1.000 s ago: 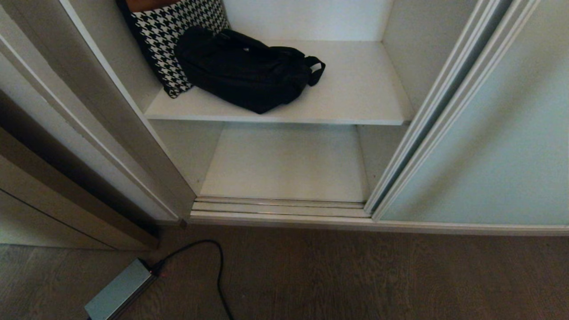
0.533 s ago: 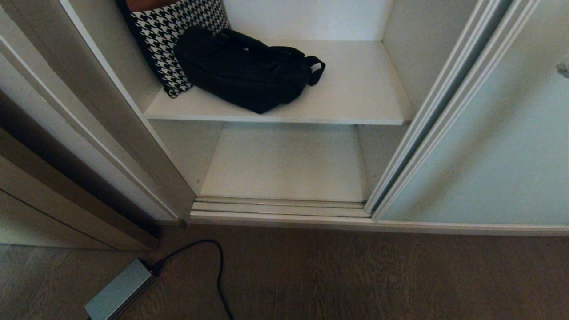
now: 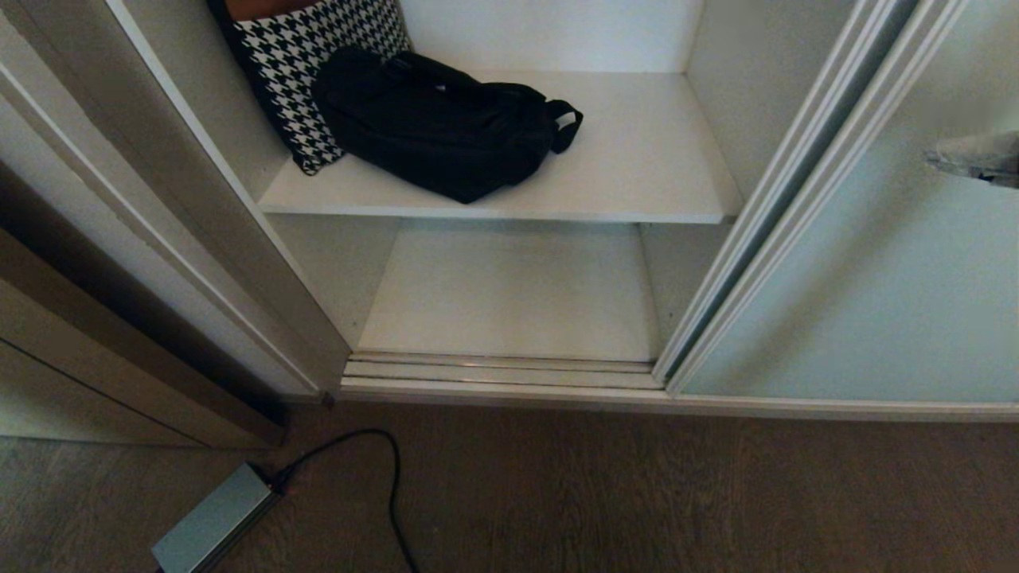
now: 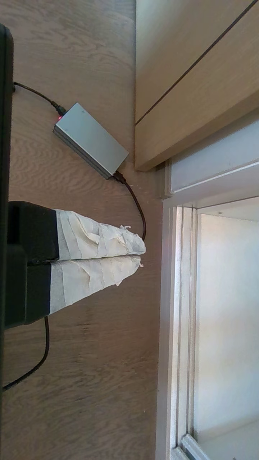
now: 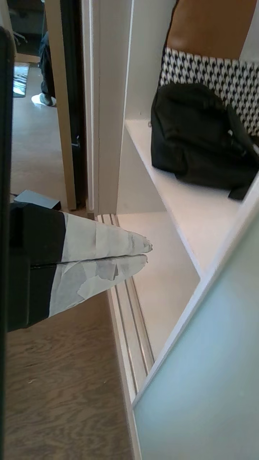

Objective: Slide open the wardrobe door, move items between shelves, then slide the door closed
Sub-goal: Close the door

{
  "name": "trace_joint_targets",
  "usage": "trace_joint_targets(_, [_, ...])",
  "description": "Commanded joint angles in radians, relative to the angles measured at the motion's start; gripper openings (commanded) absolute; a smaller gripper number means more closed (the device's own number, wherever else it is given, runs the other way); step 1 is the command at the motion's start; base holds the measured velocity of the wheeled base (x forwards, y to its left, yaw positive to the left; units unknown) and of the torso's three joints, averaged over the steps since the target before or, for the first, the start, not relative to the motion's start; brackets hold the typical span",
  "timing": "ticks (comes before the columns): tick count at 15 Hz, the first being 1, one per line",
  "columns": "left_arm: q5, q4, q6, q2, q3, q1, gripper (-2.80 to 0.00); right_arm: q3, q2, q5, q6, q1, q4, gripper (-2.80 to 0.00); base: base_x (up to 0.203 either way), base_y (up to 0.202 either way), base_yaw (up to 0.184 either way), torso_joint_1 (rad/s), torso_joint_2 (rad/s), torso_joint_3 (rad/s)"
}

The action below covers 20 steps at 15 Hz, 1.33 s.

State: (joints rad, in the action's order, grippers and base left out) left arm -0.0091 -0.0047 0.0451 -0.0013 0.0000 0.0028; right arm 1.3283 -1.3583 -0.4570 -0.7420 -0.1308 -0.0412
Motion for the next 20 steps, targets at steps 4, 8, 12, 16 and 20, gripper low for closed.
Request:
trace_joint_targets(4, [0.0,0.0,0.0,0.0,0.0,0.0,-2.8,0.002,-0.076,0.001,0.018,0.02,0.073,-2.8,0.0,0.0,0.0,0.0,0.0,0.0])
trace_joint_targets(8, [0.0,0.0,0.0,0.0,0.0,0.0,-2.8,0.01,-0.116,0.01,0.028,0.025,0.082,-2.8,0.0,0.0,0.0,0.0,0.0,0.0])
trace_joint_targets(12, [0.0,-0.001,0.001,0.0,0.0,0.0,-2.8,0.02,-0.167,0.05,0.03,0.022,0.086,-2.8,0.0,0.0,0.0,0.0,0.0,0.0])
trace_joint_targets(16, [0.0,-0.001,0.001,0.0,0.0,0.0,-2.8,0.031,-0.212,0.06,0.03,0.022,0.125,-2.8,0.0,0.0,0.0,0.0,0.0,0.0])
trace_joint_targets(20, [0.0,0.0,0.001,0.0,0.0,0.0,-2.8,0.039,-0.247,0.061,0.029,0.023,0.152,-2.8,0.0,0.0,0.0,0.0,0.0,0.0])
